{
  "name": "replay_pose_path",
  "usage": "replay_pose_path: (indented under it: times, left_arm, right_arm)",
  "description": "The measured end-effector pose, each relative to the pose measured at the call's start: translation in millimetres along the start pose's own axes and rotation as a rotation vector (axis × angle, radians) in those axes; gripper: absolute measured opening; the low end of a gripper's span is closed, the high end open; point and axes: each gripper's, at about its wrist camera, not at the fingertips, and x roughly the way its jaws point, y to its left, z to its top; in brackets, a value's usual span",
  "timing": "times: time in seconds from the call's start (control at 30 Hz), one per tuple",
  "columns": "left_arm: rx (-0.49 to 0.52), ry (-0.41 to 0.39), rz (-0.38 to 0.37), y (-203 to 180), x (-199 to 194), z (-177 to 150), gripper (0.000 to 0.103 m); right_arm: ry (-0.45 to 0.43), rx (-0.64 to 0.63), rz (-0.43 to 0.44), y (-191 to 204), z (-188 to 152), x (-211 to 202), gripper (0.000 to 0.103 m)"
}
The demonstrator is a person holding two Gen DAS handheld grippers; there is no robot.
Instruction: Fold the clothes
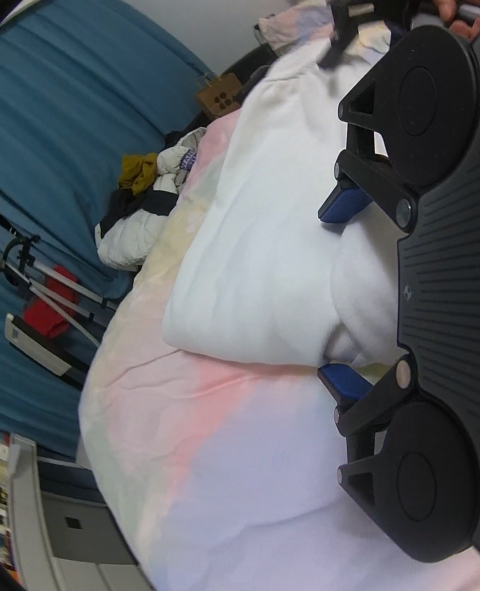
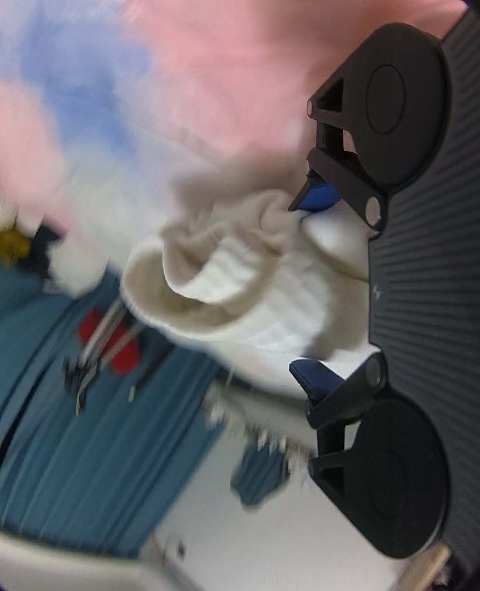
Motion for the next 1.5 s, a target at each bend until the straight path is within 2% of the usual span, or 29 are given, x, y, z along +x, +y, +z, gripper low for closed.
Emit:
replay_pose_path:
  times: [0.1,0.3,0.47,0.5,0.53,0.57,0.67,0.73,0.8,0.93,1.03,1.17,1.3,1.5]
  left_arm:
    - [-0.013,0.009,-0.009,4,2,-2,0.085]
    - [-0.037,0.028,-0.027,11,6,-6,0.085]
    - [-0.066,0.047,-0.047,18,9,-10,0.085]
    - [-0.084,0.051,-0.056,21,10,-11,0.085]
    - [-0.102,0.055,-0.066,24,11,-11,0.084]
    - [-0.121,0.058,-0.076,28,12,-12,0.080]
    - [-0.110,0.055,-0.085,27,11,-13,0.063]
    - [-0.093,0.038,-0.091,24,4,-14,0.049]
    - [-0.077,0.021,-0.097,21,-2,-14,0.041]
    - [-0.052,-0.023,-0.128,5,-30,-7,0.035]
    - [-0.048,-0.066,-0.171,-16,-53,3,0.034]
    - [-0.009,-0.086,-0.214,-69,-61,19,0.033]
    - [0.077,-0.073,-0.259,-144,-42,39,0.033]
    - [0.145,-0.076,-0.362,-259,48,59,0.034]
  right_arm:
    - [-0.011,-0.017,0.051,3,0,0,0.086]
    - [0.039,0.071,-0.088,-29,-2,25,0.086]
    - [0.063,0.076,-0.133,-34,-5,47,0.085]
    - [0.057,0.045,-0.142,-28,-6,45,0.081]
    - [0.048,0.006,-0.154,-20,-7,42,0.068]
    - [0.040,-0.033,-0.165,-13,-8,39,0.058]
    - [0.003,-0.097,-0.184,5,-12,33,0.046]
    - [-0.027,-0.135,-0.184,18,-15,28,0.043]
    - [-0.059,-0.168,-0.177,31,-17,22,0.041]
    - [-0.118,-0.191,-0.118,53,-8,7,0.040]
    - [-0.166,-0.186,-0.070,64,3,-8,0.039]
    - [-0.250,-0.140,-0.016,65,27,-38,0.039]
    - [-0.362,-0.093,-0.009,54,62,-78,0.039]
    - [-0.537,-0.100,-0.067,21,134,-125,0.039]
